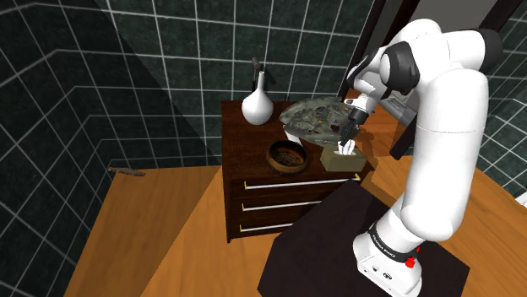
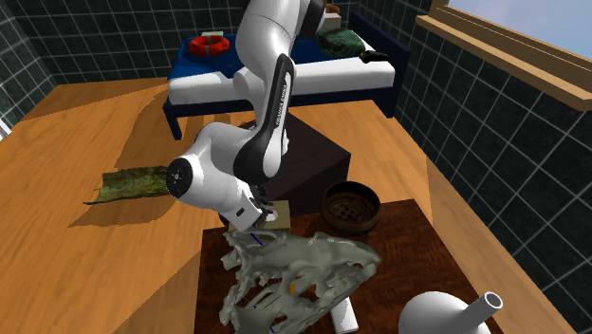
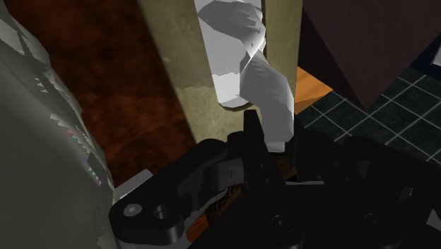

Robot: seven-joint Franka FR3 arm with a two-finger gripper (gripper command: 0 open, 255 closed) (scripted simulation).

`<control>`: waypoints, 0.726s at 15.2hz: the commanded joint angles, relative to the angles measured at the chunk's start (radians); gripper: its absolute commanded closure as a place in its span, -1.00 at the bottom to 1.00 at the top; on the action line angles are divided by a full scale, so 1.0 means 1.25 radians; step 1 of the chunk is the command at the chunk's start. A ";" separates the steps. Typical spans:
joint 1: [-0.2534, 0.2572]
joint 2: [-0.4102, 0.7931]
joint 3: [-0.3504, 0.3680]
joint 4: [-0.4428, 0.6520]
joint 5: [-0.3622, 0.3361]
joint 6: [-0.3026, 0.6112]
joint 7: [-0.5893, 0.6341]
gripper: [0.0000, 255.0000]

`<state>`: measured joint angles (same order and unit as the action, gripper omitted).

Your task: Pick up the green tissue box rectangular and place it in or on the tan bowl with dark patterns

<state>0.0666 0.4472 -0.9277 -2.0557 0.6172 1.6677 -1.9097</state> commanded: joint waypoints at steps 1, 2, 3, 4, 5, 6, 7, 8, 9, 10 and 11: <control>0.002 0.027 0.012 0.006 0.020 0.042 -0.001 1.00; 0.008 0.020 0.004 0.007 0.015 0.036 0.004 1.00; 0.015 0.013 -0.004 0.008 0.010 0.029 0.008 1.00; 0.021 0.005 -0.011 0.010 0.005 0.023 0.013 1.00; 0.026 -0.002 -0.018 0.012 -0.001 0.017 0.018 1.00; 0.030 -0.011 -0.023 0.013 -0.008 0.011 0.024 1.00; 0.034 -0.019 -0.027 0.015 -0.014 0.005 0.030 1.00; 0.037 -0.028 -0.032 0.017 -0.021 0.000 0.036 1.00; 0.041 -0.036 -0.036 0.020 -0.027 -0.006 0.042 1.00; 0.045 -0.044 -0.041 0.022 -0.034 -0.012 0.048 1.00; 0.048 -0.052 -0.045 0.025 -0.040 -0.018 0.054 1.00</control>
<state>0.1210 0.3942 -0.9777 -2.0295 0.5757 1.6527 -1.8514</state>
